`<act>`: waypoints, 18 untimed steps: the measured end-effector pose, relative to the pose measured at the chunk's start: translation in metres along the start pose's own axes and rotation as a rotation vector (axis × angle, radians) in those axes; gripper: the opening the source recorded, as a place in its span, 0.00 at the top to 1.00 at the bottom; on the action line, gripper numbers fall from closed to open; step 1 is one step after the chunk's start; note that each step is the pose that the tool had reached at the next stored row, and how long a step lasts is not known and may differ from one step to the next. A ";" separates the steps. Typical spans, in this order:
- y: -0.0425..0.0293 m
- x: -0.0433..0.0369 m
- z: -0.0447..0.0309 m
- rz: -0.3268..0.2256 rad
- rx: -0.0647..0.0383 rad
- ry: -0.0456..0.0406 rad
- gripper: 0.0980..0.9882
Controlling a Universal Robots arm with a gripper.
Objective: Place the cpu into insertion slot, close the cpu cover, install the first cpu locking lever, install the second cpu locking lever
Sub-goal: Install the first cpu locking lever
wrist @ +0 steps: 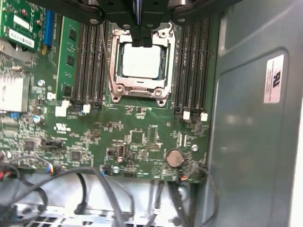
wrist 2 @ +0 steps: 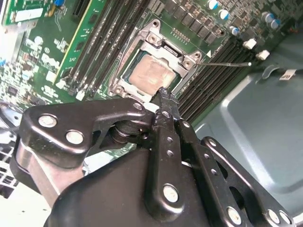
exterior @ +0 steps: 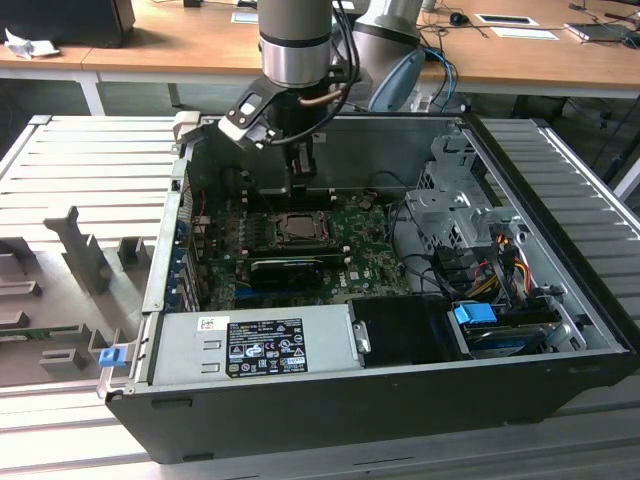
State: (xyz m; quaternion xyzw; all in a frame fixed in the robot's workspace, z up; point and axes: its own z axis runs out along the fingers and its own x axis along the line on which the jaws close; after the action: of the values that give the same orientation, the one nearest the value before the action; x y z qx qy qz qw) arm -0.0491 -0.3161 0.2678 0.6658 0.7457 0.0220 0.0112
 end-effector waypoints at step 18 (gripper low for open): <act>0.0001 0.0000 0.0001 -0.197 0.002 0.0095 0.99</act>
State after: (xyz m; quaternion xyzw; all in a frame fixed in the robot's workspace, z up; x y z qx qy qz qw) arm -0.0490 -0.3161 0.2678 0.5892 0.8076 0.0230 0.0090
